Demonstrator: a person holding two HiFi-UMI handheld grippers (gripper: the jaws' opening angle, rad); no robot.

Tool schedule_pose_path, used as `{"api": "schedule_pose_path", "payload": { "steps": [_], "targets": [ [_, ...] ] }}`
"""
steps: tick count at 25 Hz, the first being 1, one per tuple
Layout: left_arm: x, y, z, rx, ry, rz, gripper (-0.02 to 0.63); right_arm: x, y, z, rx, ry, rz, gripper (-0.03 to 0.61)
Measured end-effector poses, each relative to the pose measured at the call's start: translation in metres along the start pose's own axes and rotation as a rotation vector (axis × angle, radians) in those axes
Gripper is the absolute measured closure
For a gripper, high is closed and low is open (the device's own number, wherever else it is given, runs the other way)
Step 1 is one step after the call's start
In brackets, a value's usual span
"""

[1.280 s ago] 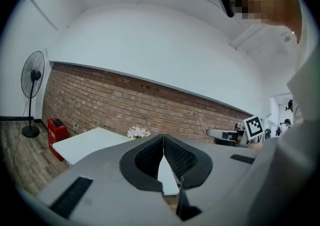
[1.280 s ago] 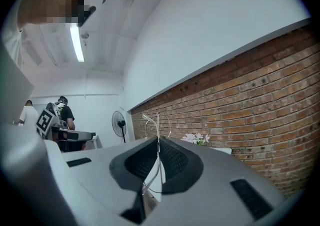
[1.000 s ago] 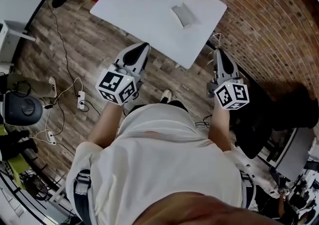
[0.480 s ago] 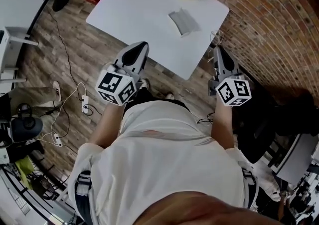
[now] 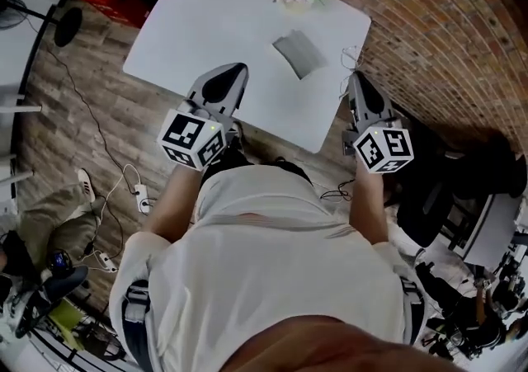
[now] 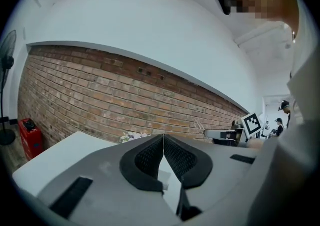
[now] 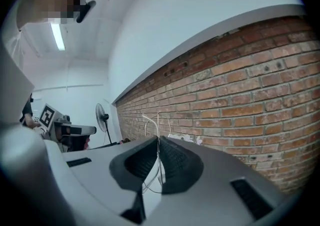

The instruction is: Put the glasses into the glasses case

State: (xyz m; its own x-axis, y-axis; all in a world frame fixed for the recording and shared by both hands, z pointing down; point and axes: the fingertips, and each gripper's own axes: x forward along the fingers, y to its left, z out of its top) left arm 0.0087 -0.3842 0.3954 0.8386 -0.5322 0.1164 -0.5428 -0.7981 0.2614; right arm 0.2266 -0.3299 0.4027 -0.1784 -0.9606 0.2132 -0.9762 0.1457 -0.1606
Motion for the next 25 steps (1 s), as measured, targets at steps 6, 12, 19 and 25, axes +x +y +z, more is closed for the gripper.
{"api": "schedule_pose_path", "payload": {
  "steps": [6, 12, 19, 25],
  "targets": [
    [0.012, 0.054, -0.003, -0.03, 0.058, -0.096, 0.597, 0.043, 0.027, 0.004, 0.002, 0.007, -0.072, 0.515],
    [0.027, 0.084, -0.002, -0.041, 0.086, -0.128, 0.597, 0.056, 0.028, -0.019, 0.004, 0.077, -0.137, 0.515],
    [0.041, 0.073, -0.012, -0.065, 0.1, -0.138, 0.597, 0.083, 0.009, -0.052, -0.015, 0.216, -0.112, 0.515],
    [0.034, 0.081, -0.02, -0.083, 0.114, -0.07, 0.597, 0.124, 0.002, -0.111, -0.08, 0.407, -0.048, 0.515]
  ]
}}
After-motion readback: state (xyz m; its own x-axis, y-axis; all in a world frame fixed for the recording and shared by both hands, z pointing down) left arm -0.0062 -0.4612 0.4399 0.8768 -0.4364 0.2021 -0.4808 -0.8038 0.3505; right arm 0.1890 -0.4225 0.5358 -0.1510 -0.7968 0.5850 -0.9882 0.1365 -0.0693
